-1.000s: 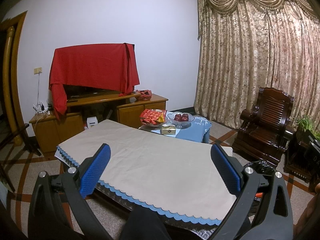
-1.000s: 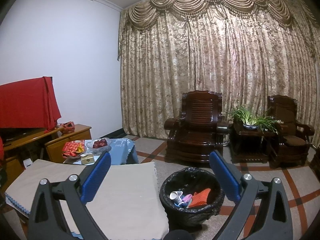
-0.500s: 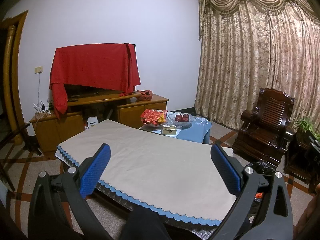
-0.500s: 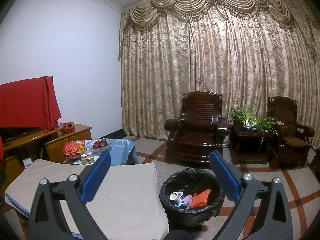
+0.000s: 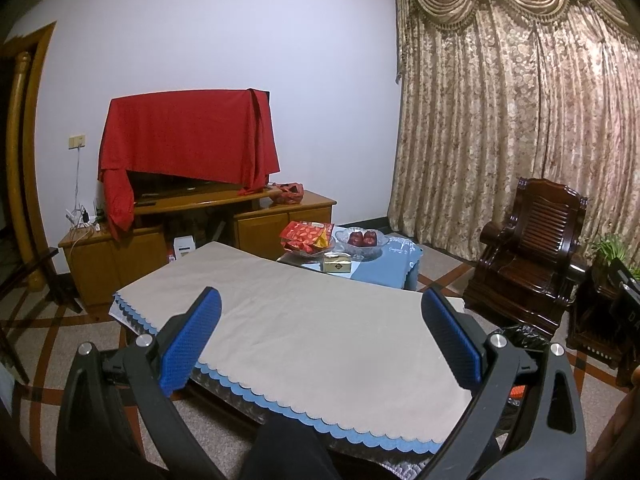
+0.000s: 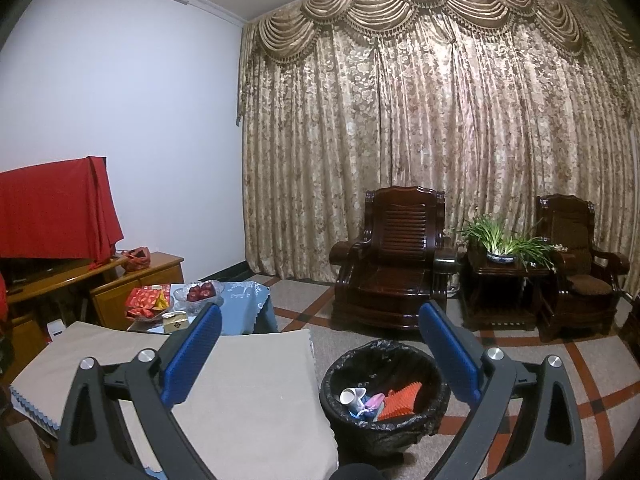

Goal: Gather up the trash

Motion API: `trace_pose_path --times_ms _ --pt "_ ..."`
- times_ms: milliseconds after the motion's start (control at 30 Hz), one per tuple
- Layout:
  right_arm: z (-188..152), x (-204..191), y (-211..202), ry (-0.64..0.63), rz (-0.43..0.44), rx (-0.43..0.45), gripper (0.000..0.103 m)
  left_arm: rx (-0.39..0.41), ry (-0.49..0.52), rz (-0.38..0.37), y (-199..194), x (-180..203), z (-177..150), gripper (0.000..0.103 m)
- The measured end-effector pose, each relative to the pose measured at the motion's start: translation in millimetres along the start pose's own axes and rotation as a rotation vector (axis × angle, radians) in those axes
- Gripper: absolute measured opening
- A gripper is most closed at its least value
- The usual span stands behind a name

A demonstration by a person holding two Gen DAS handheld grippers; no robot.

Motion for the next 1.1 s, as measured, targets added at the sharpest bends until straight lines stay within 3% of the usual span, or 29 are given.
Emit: trace_pose_path --times_ms 1100 --pt "-8.5 1.4 1.6 0.002 0.000 -0.006 0.097 -0.009 0.001 0.003 -1.1 3.1 -2.7 0.097"
Point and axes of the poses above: each gripper's, at about its wrist camera, not at the fingertips, and y roughly the way its jaws point, x to its right, z to its top, the point moved 10 cm from there along y, roughly the way its jaws point, and after that the axes turned 14 degrees about -y, right-handed, at the moved point
